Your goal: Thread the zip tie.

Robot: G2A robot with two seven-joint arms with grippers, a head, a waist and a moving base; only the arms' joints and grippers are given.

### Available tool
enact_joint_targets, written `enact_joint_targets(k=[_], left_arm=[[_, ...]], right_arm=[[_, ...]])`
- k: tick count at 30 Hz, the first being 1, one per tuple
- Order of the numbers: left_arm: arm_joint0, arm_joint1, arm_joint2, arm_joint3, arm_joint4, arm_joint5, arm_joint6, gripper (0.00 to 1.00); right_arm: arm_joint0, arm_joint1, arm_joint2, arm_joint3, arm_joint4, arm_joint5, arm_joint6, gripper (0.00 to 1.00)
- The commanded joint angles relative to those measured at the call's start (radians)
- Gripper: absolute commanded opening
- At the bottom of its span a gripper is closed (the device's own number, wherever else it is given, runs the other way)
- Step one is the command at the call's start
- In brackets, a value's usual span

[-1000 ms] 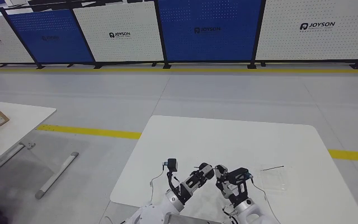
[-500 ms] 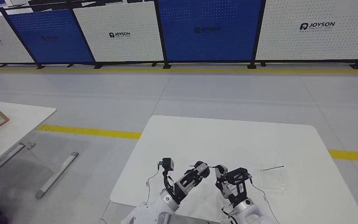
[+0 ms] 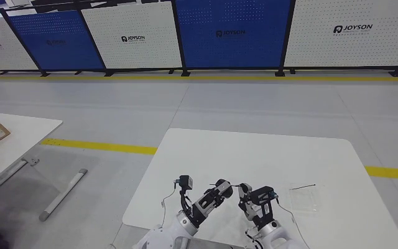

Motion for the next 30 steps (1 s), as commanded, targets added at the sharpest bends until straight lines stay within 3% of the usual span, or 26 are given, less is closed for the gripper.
enact_joint_targets(k=[1, 5, 12, 17, 19, 23, 24, 30], left_arm=[[0.001, -0.001, 0.001, 0.002, -0.004, 0.000, 0.008, 0.00], [-0.003, -0.002, -0.004, 0.004, -0.036, 0.000, 0.020, 0.00], [-0.004, -0.001, -0.038, 0.012, -0.094, 0.019, 0.049, 0.00], [-0.021, -0.009, -0.035, 0.034, -0.004, 0.045, 0.192, 0.00], [-0.029, -0.015, -0.012, 0.045, 0.047, 0.059, 0.253, 0.00], [-0.055, -0.024, 0.036, 0.072, 0.140, 0.142, 0.316, 0.00], [-0.058, -0.026, 0.041, 0.074, 0.139, 0.162, 0.326, 0.00], [-0.058, -0.026, 0.041, 0.074, 0.139, 0.162, 0.326, 0.00]], right_arm=[[0.000, 0.000, 0.002, 0.000, 0.007, -0.006, 0.001, 1.00], [-0.010, 0.002, 0.015, -0.003, 0.027, -0.017, -0.016, 1.00], [-0.121, 0.021, 0.091, -0.059, 0.059, -0.077, -0.150, 1.00], [-0.222, 0.037, 0.180, -0.100, 0.116, -0.137, -0.272, 1.00], [-0.248, 0.041, 0.207, -0.101, 0.143, -0.163, -0.309, 1.00], [-0.270, 0.043, 0.234, -0.097, 0.183, -0.172, -0.341, 1.00], [-0.270, 0.043, 0.234, -0.097, 0.183, -0.172, -0.341, 1.00], [-0.270, 0.043, 0.234, -0.097, 0.183, -0.172, -0.341, 1.00]])
